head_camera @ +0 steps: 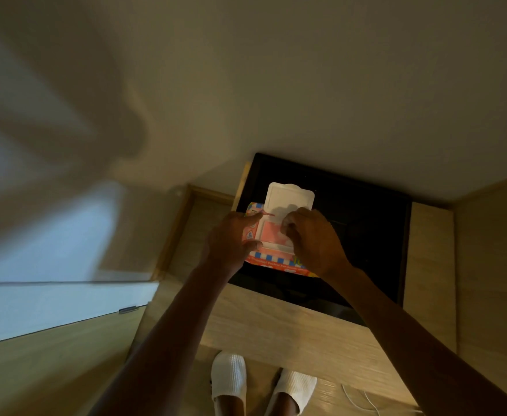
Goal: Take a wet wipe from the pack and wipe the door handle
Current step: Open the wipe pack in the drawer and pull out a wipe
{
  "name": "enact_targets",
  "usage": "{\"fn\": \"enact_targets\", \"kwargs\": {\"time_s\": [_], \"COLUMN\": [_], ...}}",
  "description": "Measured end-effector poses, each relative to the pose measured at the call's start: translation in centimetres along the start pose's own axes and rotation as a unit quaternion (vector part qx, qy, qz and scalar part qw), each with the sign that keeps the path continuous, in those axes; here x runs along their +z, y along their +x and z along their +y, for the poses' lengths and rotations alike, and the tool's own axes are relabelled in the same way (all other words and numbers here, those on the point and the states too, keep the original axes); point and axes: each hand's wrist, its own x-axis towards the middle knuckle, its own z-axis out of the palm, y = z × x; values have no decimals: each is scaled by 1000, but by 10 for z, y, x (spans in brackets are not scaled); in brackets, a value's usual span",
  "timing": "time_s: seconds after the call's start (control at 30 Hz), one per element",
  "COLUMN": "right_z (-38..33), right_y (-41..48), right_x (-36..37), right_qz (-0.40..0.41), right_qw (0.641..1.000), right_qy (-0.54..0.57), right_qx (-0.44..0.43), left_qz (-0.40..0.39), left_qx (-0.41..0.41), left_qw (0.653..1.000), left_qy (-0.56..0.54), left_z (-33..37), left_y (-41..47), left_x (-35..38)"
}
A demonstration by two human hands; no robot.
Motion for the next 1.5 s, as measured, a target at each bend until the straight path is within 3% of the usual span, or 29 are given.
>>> {"fn": "enact_targets", "kwargs": {"time_s": [0.27, 0.47, 0.87, 1.5], "right_z": [3, 11, 9, -6], "right_y": [0, -6, 3, 7], "right_x": [-7, -4, 3, -7], "right_qz": [-9, -2, -3, 10], "right_qw": [995, 999, 998, 968], "right_qy": [92, 34, 65, 237], "right_qx": [24, -17, 26, 77], "left_qz": [4, -1, 1, 11], "left_qx": [-14, -5, -8, -36], "left_qw": [1000, 1000, 1000, 999], "left_qy": [14, 19, 26, -13], "left_z": [5, 2, 7, 8], "left_y": [0, -2, -2, -1], "left_x": [-1, 0, 0, 0]}}
